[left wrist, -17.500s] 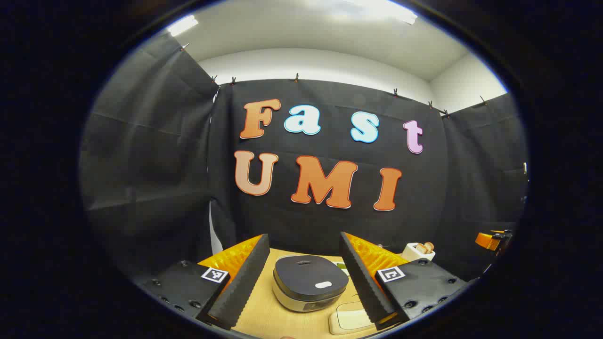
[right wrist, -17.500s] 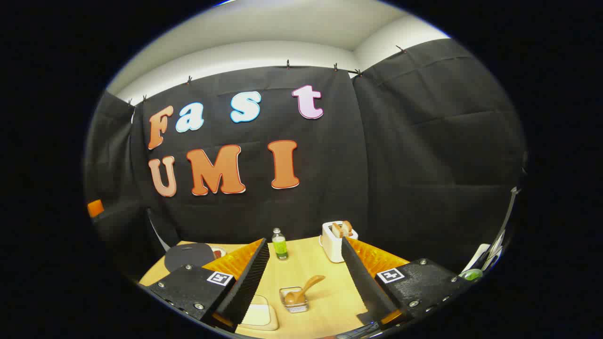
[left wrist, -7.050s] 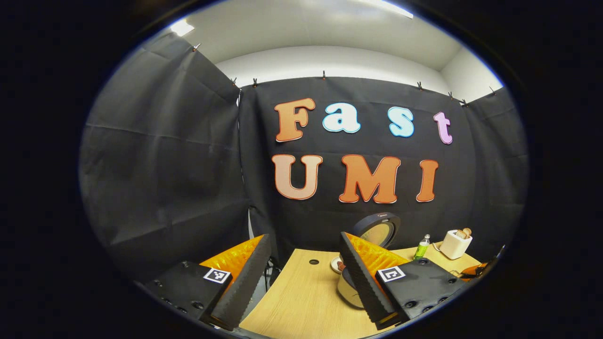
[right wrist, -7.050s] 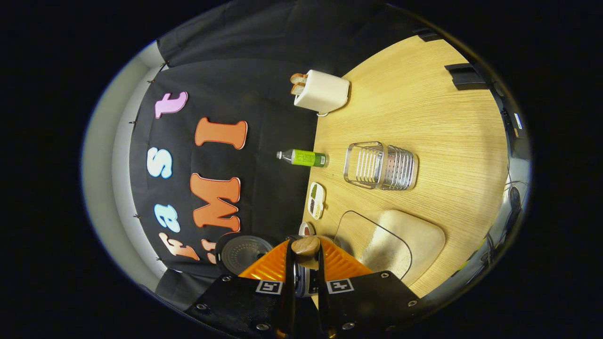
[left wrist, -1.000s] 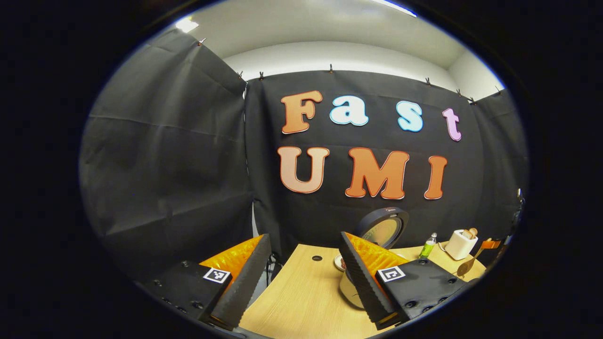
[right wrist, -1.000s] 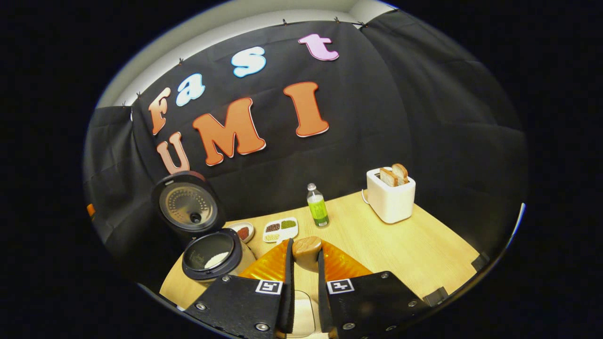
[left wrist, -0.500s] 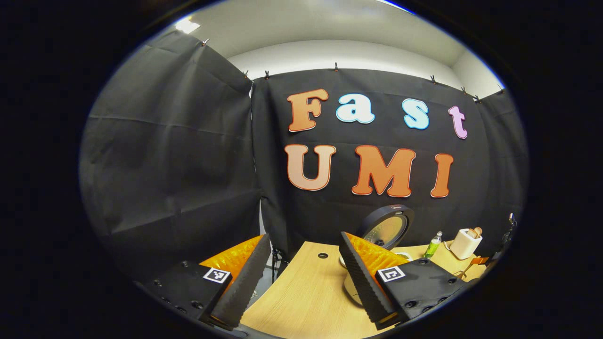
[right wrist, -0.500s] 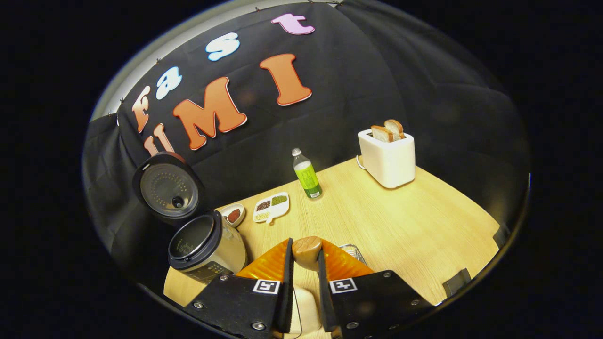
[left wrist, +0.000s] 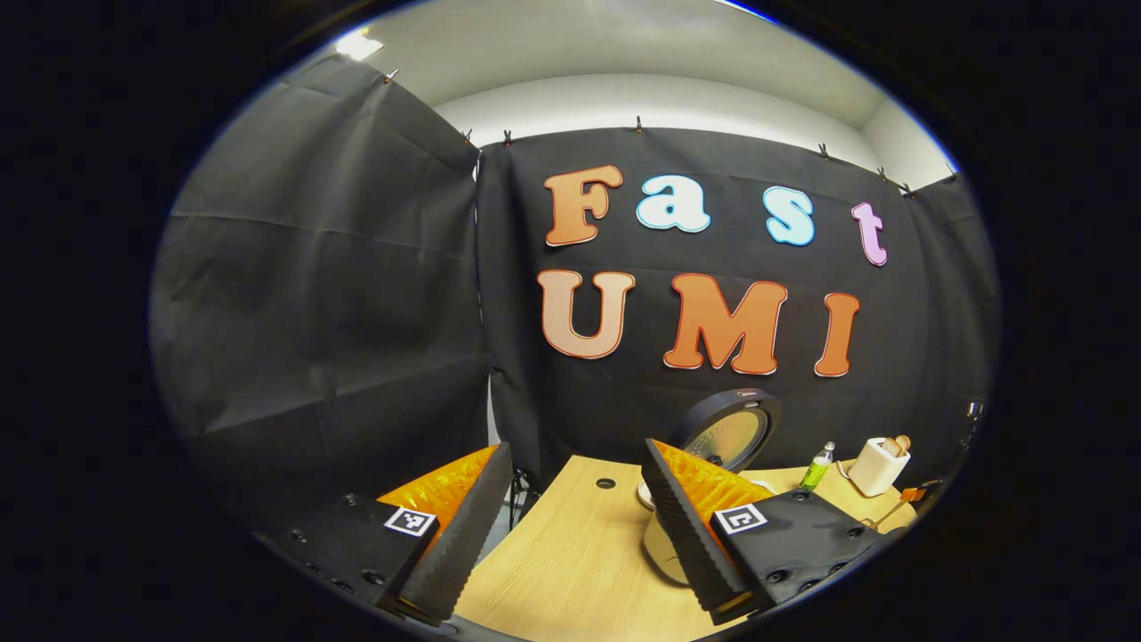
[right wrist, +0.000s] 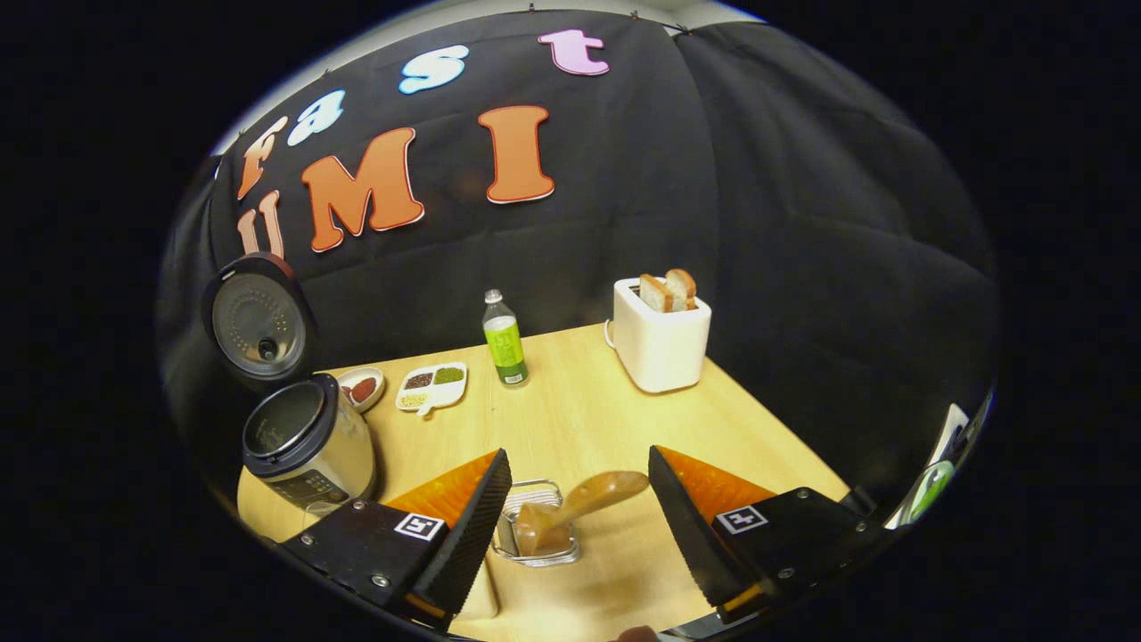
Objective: Close the left gripper, press the button to open the rice cooker; take a wooden spoon from the chopstick holder with the right hand, scoop a spoonful of rice and pour it into the rice cooker, then put the wooden spoon back into the chopstick holder.
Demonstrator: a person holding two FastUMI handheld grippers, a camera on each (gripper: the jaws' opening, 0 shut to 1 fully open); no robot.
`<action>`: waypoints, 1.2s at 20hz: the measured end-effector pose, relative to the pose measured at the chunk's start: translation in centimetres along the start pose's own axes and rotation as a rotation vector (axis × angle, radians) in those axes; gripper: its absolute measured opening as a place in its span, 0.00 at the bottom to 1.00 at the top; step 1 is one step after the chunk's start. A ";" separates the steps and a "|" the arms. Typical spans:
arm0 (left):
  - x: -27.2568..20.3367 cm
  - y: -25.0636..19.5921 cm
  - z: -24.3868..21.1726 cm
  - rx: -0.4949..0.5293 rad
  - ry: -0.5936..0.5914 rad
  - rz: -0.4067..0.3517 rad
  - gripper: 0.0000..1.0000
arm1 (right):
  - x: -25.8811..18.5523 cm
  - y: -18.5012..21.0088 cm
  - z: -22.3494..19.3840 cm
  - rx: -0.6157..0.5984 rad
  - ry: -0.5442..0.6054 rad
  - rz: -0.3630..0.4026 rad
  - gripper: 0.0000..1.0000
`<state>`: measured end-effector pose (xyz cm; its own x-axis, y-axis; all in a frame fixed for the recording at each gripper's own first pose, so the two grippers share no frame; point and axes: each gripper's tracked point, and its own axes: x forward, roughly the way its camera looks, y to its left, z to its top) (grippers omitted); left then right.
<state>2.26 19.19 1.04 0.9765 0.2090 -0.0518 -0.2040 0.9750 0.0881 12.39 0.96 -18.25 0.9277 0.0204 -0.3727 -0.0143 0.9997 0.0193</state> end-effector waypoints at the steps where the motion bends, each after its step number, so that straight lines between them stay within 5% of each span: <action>1: 0.2 -0.4 0.1 0.002 -0.001 -0.004 0.94 | -0.7 -0.4 0.9 -0.002 -0.017 -0.008 0.95; 13: 7.8 -12.3 4.6 -0.031 -0.039 -0.099 0.98 | -5.9 -4.1 13.2 0.064 -0.225 0.002 0.95; 24: 20.1 -28.8 10.8 0.044 -0.084 -0.213 0.94 | -8.4 -9.2 16.4 -0.007 -0.287 -0.034 0.95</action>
<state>28.52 -5.50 8.23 0.9999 -0.0102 0.0093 0.0089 0.9918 0.1273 10.85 -8.59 -0.12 0.9953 -0.0170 -0.0950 0.0175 0.9998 0.0046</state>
